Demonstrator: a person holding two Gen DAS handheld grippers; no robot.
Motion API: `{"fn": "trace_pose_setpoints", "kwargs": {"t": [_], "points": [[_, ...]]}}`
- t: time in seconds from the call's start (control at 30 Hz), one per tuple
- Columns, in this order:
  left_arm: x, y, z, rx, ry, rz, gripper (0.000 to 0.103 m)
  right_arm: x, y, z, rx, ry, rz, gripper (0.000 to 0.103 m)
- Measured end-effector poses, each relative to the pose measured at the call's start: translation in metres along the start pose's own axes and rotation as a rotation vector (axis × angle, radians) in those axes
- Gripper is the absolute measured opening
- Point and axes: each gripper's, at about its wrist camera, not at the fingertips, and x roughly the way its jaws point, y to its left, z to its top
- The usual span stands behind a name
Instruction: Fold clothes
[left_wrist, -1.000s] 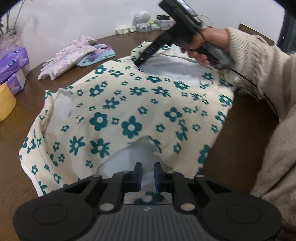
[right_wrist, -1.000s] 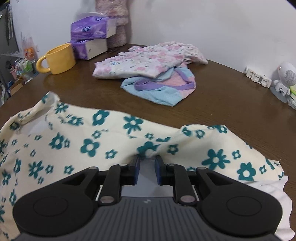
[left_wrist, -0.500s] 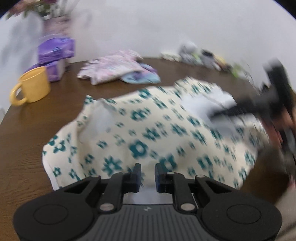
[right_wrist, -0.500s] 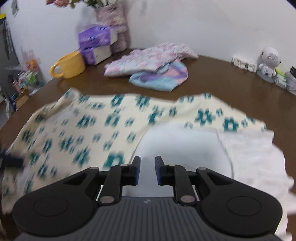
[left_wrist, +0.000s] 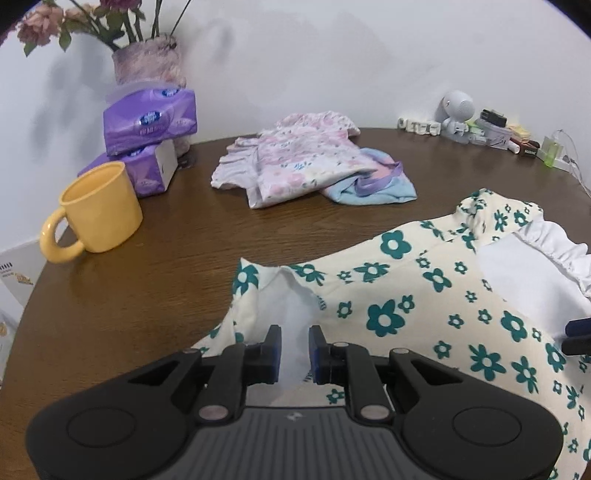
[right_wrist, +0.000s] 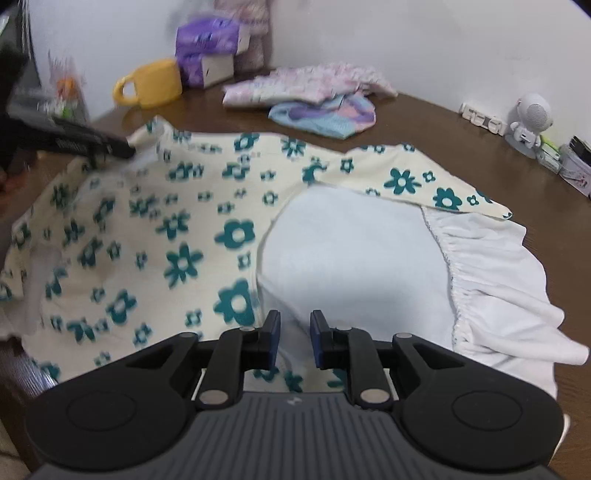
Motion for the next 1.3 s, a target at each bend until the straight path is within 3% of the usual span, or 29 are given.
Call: {"fn": "trace_pose_setpoints", "kwargs": {"t": [0.37,0.6,0.73,0.83,1.0,1.07,1.23,1.3], "points": [[0.007,0.006,-0.011,0.006,0.022,-0.017,0.014,0.014,-0.005,0.006,0.085,-0.039,0.011,0.017],[0.007,0.010,-0.014,-0.010,0.009,-0.029,0.014,0.007,-0.004,-0.003,0.112,-0.052,-0.034,0.018],[-0.022,0.005,-0.013,-0.034,-0.119,-0.030,0.015,0.003,-0.002,-0.005,0.155,-0.085,-0.047,0.018],[-0.044,-0.005,-0.018,-0.011,-0.181,-0.030,0.035,-0.002,0.003,-0.003,0.161,-0.117,-0.060,0.019],[-0.065,-0.018,-0.038,-0.038,-0.202,-0.104,0.054,-0.005,0.010,-0.003,0.175,-0.142,-0.058,0.027],[-0.071,-0.023,-0.048,-0.066,-0.204,-0.127,0.071,-0.004,0.014,-0.004,0.180,-0.139,-0.049,0.031],[-0.085,-0.032,-0.072,-0.127,-0.212,-0.156,0.087,-0.012,0.028,-0.010,0.166,-0.163,-0.042,0.048],[-0.091,-0.036,-0.079,-0.139,-0.215,-0.152,0.089,-0.016,0.034,-0.014,0.152,-0.175,-0.045,0.055]]}}
